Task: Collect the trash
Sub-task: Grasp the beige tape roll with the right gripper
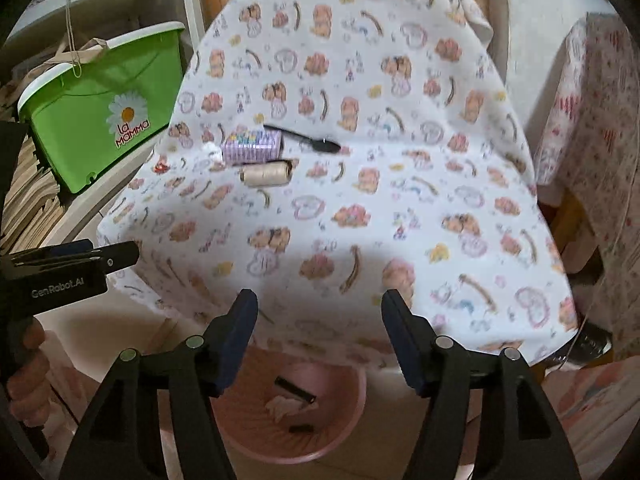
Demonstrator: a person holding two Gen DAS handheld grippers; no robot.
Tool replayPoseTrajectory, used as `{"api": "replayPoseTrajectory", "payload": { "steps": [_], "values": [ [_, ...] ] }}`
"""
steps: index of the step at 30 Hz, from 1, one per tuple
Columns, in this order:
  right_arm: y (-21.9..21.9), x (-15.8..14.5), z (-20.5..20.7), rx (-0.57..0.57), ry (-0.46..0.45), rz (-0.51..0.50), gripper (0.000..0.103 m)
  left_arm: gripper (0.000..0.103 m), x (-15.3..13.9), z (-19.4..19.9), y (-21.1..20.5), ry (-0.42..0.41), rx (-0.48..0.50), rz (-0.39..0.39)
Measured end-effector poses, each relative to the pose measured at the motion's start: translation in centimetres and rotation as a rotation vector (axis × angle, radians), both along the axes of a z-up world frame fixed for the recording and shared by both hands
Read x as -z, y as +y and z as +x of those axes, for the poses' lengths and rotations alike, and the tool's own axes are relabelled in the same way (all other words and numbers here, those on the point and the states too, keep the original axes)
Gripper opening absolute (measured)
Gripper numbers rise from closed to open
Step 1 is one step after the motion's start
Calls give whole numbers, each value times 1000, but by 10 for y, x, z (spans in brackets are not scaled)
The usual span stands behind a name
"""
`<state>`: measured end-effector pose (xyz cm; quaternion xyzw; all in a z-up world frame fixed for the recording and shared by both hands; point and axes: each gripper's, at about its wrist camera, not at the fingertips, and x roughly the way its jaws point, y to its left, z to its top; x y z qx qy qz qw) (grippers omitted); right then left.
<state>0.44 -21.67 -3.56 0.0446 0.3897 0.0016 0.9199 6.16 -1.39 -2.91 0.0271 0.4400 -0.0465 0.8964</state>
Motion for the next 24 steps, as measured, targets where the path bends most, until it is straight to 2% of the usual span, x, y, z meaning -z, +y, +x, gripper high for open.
{"api": "replayPoseTrajectory", "payload": {
  "steps": [4,8,12,14,17,20,24],
  "values": [
    [0,-10,1,-13,-46,-31,72,85,-21,2,-3,-45,4,12],
    [2,-32,8,-22,-96,-32,75,100,-57,11,-3,-108,30,7],
    [0,-61,19,-2,-170,-28,87,103,-94,31,-6,-210,48,103],
    [-2,-73,25,19,-202,-15,87,103,-104,43,-4,-238,59,106],
    [-4,-85,42,19,-220,6,88,103,-111,63,4,-244,50,106],
    [-3,-88,59,25,-223,1,88,103,-106,82,15,-240,41,84],
    [0,-78,74,35,-212,5,88,103,-73,105,31,-186,-9,71]
  ]
}}
